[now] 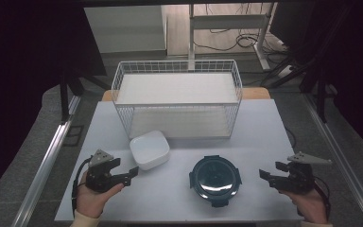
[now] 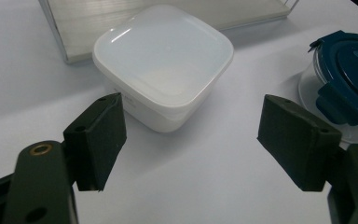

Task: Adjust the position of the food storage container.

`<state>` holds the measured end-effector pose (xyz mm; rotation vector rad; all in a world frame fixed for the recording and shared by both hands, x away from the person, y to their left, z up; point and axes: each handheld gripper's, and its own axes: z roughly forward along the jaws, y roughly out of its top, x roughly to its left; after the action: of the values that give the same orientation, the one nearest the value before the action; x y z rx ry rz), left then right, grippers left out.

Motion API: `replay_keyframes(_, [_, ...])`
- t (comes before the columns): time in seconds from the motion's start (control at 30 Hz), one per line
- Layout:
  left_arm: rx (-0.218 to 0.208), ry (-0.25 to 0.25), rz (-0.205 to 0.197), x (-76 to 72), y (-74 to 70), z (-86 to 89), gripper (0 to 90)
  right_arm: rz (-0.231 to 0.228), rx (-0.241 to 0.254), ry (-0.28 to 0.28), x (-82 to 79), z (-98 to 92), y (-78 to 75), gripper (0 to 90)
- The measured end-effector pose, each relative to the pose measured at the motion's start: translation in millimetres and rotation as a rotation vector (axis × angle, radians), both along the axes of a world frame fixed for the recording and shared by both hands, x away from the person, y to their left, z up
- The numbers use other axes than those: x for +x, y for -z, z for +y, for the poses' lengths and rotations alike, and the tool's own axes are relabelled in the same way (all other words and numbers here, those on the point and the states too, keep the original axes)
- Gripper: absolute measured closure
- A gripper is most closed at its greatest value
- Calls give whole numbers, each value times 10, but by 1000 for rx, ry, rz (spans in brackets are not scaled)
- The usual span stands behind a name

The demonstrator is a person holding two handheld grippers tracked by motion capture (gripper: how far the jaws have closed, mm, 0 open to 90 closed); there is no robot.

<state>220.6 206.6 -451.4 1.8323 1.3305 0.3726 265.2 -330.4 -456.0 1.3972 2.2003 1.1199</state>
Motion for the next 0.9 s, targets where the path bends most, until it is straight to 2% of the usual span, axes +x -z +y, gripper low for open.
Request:
replay_keyframes(0.13, [11,11,2,0,9,-23,232,-4,-8,9,1,14,24,232])
replay_keyframes(0.43, [9,49,10,30,1,-54,237,-17,-26,13,-18,4,-4,256])
replay_keyframes(0.7, [11,53,10,40,-10,-78,237,4,-13,14,-43,-31,-14,295])
replay_keyframes(0.8, [24,29,17,17,-22,-114,238,7,-18,32,-64,-33,-25,302])
replay_keyframes(0.9, [33,45,16,30,-33,-157,233,29,-17,18,-32,-24,-24,305])
